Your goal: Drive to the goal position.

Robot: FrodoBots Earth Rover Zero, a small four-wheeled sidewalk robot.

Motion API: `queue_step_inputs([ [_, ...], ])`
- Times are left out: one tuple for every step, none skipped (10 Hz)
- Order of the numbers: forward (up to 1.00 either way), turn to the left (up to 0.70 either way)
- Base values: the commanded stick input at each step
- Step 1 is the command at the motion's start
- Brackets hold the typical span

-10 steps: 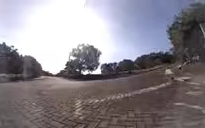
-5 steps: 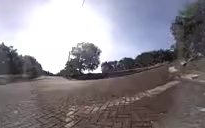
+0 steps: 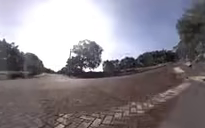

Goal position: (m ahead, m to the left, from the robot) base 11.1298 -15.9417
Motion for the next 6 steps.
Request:
queue_step_inputs([
  [1.0, 0.0],
  [1.0, 0.0],
  [1.0, 0.0],
  [1.0, 0.0],
  [1.0, 0.0],
  [1.0, 0.0],
])
